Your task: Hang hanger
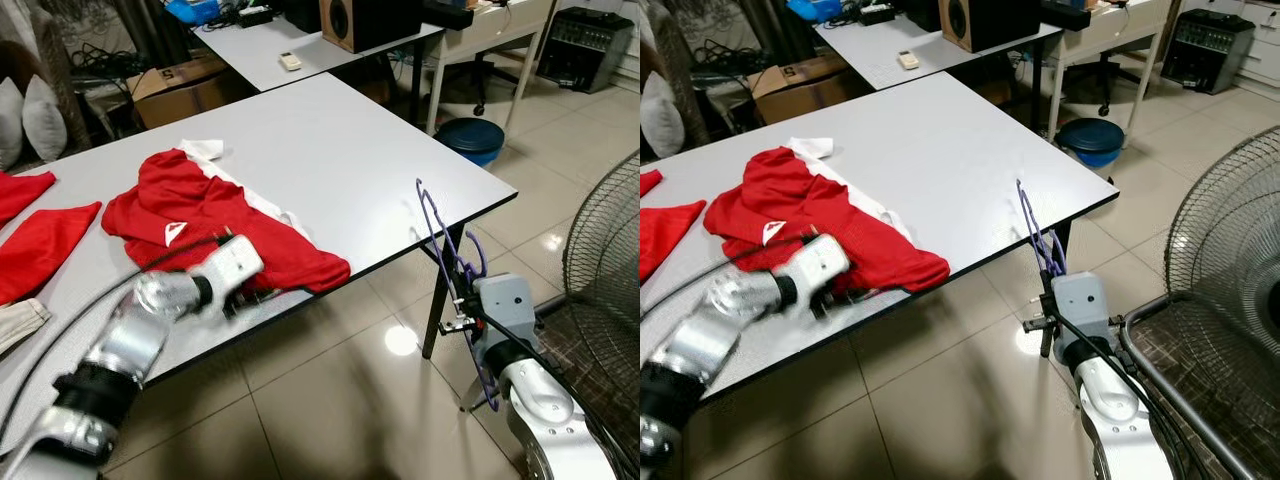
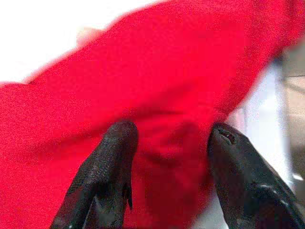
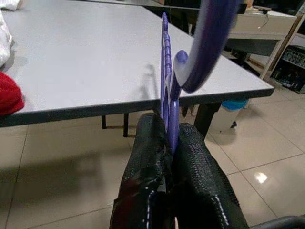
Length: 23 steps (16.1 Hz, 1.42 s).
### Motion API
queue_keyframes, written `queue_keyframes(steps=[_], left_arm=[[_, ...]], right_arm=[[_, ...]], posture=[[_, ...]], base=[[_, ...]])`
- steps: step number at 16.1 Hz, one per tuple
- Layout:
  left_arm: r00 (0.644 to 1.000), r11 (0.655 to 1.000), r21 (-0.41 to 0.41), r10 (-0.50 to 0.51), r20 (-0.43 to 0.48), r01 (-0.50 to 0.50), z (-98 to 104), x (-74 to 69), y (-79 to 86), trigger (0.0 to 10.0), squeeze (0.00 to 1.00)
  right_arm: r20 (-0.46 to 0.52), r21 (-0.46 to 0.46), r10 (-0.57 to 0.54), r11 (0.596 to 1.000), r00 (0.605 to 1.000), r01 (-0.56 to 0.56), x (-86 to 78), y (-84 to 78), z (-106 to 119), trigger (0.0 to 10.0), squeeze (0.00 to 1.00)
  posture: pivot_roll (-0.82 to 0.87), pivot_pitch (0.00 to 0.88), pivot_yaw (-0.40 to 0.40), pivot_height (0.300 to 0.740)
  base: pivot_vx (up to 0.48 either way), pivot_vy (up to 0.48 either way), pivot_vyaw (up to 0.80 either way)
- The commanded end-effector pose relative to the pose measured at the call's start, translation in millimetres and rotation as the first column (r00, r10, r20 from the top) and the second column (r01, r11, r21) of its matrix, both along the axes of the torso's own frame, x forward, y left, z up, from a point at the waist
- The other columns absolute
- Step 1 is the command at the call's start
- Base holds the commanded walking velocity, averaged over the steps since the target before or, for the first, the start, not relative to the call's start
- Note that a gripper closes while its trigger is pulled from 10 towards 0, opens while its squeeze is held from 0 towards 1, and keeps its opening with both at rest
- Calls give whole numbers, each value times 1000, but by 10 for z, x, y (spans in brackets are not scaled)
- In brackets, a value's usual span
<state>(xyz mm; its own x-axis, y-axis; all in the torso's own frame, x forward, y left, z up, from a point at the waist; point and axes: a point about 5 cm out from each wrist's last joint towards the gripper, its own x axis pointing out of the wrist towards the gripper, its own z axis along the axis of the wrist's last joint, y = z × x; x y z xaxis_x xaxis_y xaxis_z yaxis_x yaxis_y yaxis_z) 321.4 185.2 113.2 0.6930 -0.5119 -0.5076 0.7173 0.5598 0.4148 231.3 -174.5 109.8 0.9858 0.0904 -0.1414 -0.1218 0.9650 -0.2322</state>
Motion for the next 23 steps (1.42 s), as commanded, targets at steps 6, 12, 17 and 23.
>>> queue_keyframes(steps=[6, 12, 17, 23], left_arm=[[998, 999, 54, -13, 63, 9, 45, 94, 36, 0, 0], [997, 999, 21, -51, 61, 49, 70, 122, -6, 0, 0], [992, 992, 28, -121, -34, 122, -52, -3, 8, 0, 0], [988, 989, 11, -145, 53, 145, 26, -62, 63, 10000, 0]], right_arm=[[2, -4, 6, 1000, 1000, -6, 24, 36, 17, 10000, 0], [4, -8, -5, 1000, 1000, 5, 7, 14, 20, 10000, 0], [1, -13, 9, 1000, 1000, -9, 14, 23, 19, 10000, 0], [-3, -21, 44, 999, 999, -44, 61, 38, 28, 10000, 0]], posture=[[-244, 0, 149, 740], [-250, 0, 156, 740], [-241, 0, 135, 740], [-226, 0, 104, 740]], base=[[0, 0, 0], [0, 0, 0], [0, 0, 0], [0, 0, 0]])
